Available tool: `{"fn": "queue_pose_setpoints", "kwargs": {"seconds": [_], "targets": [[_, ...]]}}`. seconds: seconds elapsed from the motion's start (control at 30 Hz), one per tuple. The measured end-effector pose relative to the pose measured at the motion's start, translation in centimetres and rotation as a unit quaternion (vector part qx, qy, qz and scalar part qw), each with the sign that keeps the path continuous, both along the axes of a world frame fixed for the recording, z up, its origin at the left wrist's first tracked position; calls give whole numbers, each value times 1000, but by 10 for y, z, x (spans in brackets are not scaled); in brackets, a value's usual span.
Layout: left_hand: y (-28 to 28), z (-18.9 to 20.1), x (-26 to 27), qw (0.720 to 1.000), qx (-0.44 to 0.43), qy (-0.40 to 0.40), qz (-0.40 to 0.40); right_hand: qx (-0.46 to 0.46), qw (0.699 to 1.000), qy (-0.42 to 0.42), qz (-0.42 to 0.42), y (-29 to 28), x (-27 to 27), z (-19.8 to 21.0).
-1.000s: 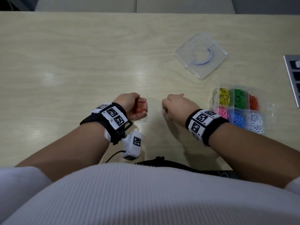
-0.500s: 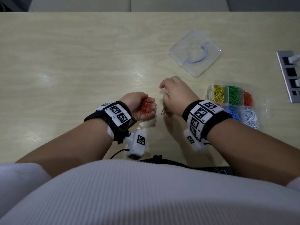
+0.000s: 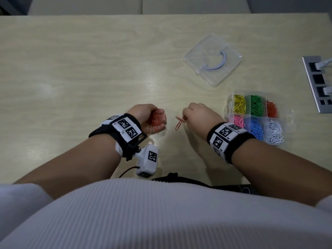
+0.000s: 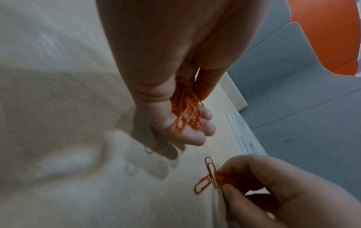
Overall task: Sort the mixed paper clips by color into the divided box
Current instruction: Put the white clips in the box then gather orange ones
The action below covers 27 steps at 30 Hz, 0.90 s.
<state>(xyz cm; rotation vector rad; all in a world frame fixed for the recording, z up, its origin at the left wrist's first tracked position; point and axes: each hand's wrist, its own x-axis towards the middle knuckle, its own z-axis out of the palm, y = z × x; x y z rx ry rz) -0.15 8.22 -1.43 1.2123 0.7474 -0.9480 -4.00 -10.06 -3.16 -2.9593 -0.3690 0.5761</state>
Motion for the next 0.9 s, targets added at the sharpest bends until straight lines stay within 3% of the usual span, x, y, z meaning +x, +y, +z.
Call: {"fn": "queue_pose_setpoints", "kwargs": {"seconds": [0.17, 0.37, 0.47, 0.53, 0.67, 0.77, 0.9], "targets": [[-11, 6, -4, 999, -15, 5, -32, 54, 997, 10, -59, 11, 11, 16], [-18, 10, -8, 998, -6, 12, -59, 173, 985, 1, -16, 41, 4, 43], [-14, 12, -6, 998, -23, 33, -41, 207, 976, -20, -66, 35, 3, 45], [-8, 10, -4, 999, -25, 38, -24, 184, 975, -17, -125, 22, 2, 42], [1, 7, -2, 999, -27, 41, 0, -2, 972, 97, -212, 5, -6, 30], [4, 8, -2, 999, -30, 42, 8, 10, 965, 105, -242, 10, -10, 21], [2, 10, -3, 999, -18, 35, -5, 61, 974, 58, -210, 25, -8, 13]]}}
